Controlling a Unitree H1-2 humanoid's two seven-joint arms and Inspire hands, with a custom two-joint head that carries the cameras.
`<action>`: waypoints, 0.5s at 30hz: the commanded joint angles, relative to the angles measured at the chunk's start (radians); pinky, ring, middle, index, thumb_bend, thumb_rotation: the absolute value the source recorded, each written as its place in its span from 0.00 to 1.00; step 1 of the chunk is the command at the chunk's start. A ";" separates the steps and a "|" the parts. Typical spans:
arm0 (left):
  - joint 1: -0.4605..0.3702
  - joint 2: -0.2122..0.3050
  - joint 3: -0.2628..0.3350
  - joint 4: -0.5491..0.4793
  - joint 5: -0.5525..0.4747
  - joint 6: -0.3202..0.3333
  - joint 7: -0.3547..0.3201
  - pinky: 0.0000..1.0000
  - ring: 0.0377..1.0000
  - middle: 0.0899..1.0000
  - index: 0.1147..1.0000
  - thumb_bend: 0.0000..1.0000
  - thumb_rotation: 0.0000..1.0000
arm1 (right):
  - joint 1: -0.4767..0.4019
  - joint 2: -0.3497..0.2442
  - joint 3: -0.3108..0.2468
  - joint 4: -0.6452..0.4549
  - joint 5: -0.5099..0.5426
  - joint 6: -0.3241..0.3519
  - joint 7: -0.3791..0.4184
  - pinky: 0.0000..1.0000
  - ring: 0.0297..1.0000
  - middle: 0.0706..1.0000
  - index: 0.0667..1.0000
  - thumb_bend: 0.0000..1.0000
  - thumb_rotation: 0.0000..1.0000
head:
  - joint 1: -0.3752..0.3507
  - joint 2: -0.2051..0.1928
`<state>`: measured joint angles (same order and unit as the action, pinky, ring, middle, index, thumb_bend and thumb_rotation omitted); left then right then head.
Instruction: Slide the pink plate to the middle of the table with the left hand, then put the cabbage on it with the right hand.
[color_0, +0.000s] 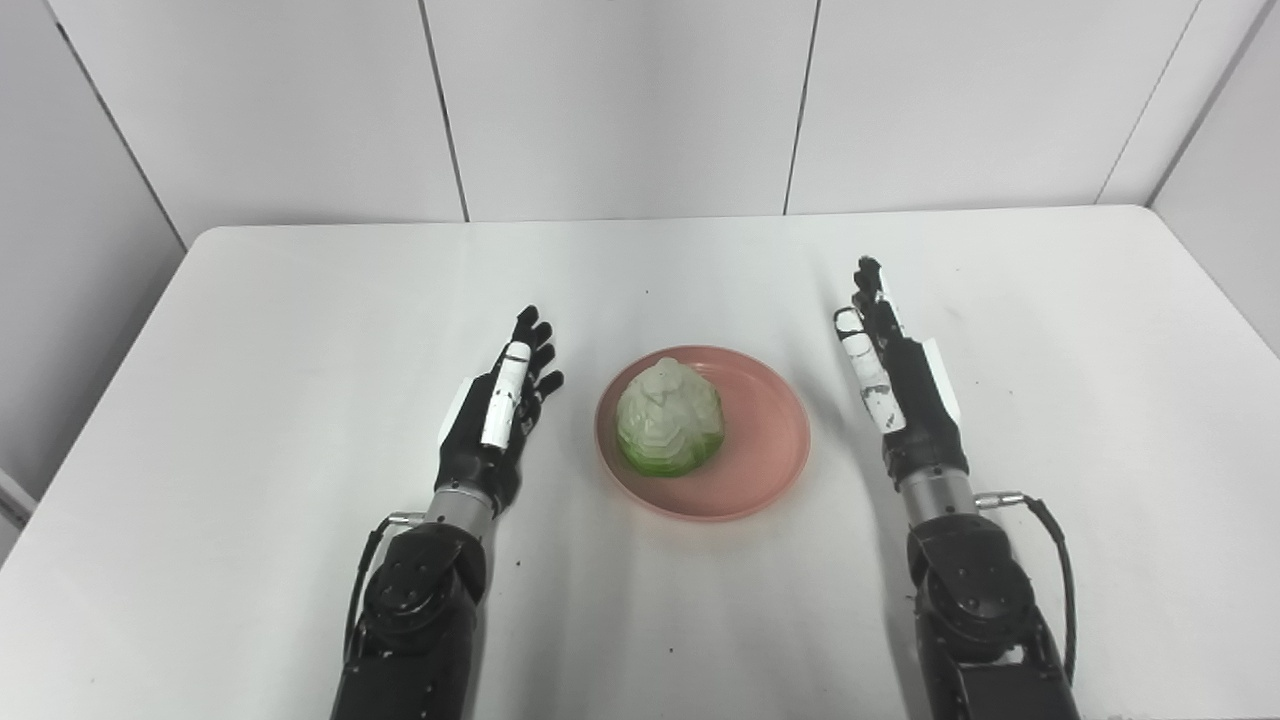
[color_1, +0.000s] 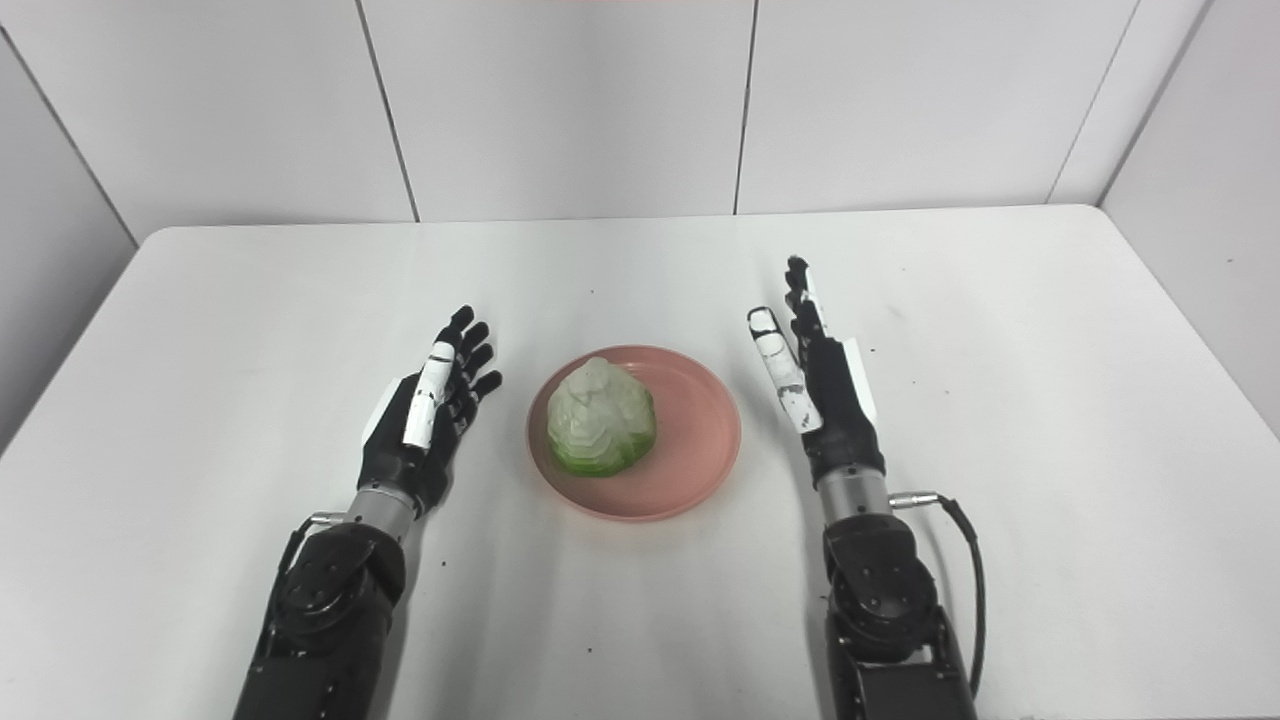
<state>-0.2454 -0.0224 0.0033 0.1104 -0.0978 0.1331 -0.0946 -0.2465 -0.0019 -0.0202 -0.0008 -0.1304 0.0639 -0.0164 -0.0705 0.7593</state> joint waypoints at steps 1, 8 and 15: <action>-0.018 0.006 -0.002 -0.029 0.006 -0.049 0.001 1.00 1.00 1.00 1.00 0.45 1.00 | -0.029 0.002 -0.005 -0.008 0.007 -0.008 -0.016 1.00 1.00 1.00 1.00 0.48 1.00 | 0.000 -0.001; -0.024 0.012 0.003 -0.004 -0.002 -0.052 -0.005 1.00 1.00 1.00 1.00 0.46 1.00 | -0.037 0.022 -0.015 0.014 0.018 0.006 -0.045 0.98 0.98 1.00 1.00 0.33 1.00 | 0.000 -0.012; -0.027 0.010 0.006 0.002 -0.012 -0.058 -0.010 1.00 1.00 1.00 1.00 0.44 1.00 | -0.033 0.019 -0.006 0.011 0.011 0.005 -0.050 0.96 0.97 0.99 0.99 0.26 1.00 | 0.000 -0.011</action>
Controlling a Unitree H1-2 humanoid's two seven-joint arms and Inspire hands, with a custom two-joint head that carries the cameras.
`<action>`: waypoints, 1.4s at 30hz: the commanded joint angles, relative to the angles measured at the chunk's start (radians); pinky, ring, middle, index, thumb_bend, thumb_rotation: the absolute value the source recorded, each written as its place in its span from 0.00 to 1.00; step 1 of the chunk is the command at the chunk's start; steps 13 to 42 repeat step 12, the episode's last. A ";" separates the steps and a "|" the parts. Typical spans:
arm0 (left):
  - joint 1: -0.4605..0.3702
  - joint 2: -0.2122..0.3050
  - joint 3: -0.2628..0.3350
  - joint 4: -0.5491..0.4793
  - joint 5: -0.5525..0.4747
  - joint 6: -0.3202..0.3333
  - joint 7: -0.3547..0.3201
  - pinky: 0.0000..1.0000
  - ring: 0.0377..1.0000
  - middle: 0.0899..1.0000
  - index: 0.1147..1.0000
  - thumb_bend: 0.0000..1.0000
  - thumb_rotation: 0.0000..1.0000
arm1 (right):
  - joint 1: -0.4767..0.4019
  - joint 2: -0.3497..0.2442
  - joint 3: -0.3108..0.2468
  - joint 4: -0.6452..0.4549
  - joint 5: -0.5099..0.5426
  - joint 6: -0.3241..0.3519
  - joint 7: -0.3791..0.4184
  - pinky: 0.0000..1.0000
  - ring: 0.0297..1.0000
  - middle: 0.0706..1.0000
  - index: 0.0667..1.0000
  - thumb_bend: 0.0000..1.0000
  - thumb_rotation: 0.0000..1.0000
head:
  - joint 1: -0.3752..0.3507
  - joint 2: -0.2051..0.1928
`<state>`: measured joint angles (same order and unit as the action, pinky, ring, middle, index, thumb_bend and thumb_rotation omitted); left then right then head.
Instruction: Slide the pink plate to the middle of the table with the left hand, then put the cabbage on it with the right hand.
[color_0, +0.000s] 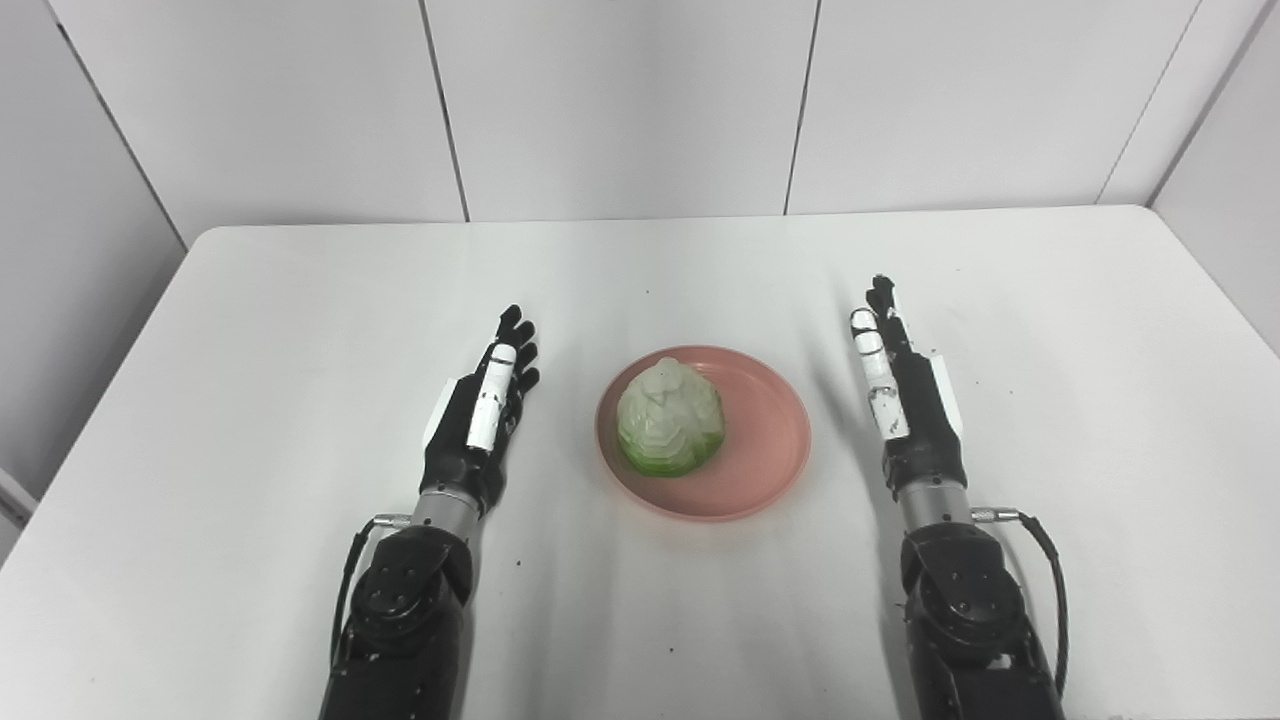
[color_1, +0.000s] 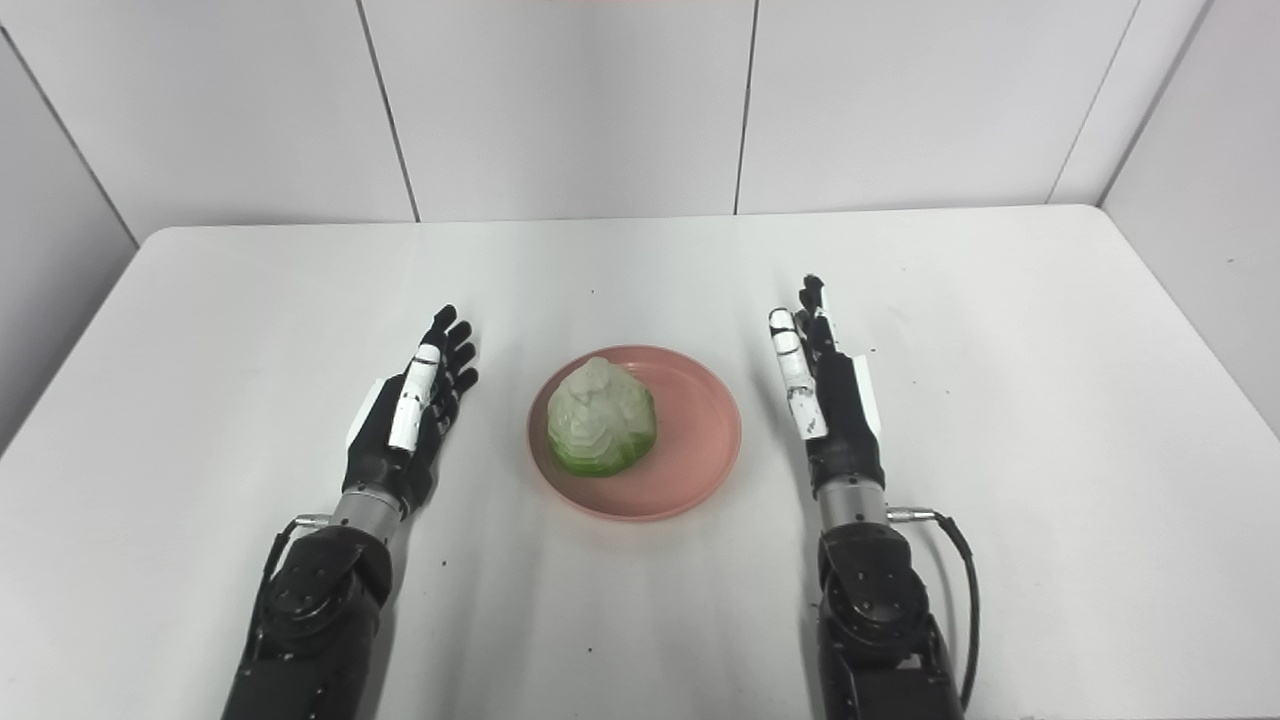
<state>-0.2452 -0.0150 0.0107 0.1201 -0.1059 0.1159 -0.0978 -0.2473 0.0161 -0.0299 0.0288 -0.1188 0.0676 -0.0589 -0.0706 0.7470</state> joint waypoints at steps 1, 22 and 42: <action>-0.028 0.003 -0.001 -0.005 -0.005 -0.043 -0.008 1.00 1.00 1.00 1.00 0.44 1.00 | -0.032 0.001 0.006 -0.020 -0.001 0.002 -0.007 0.96 0.97 0.99 0.99 0.25 1.00 | -0.002 -0.006; -0.031 0.000 0.003 0.002 -0.023 -0.036 -0.010 1.00 1.00 0.99 1.00 0.43 1.00 | -0.028 0.002 0.011 -0.023 -0.011 0.000 -0.011 0.95 0.97 0.98 0.98 0.23 1.00 | -0.001 -0.021; -0.031 0.000 0.003 0.002 -0.023 -0.036 -0.010 1.00 1.00 0.99 1.00 0.43 1.00 | -0.028 0.002 0.011 -0.023 -0.011 0.000 -0.011 0.95 0.97 0.98 0.98 0.23 1.00 | -0.001 -0.021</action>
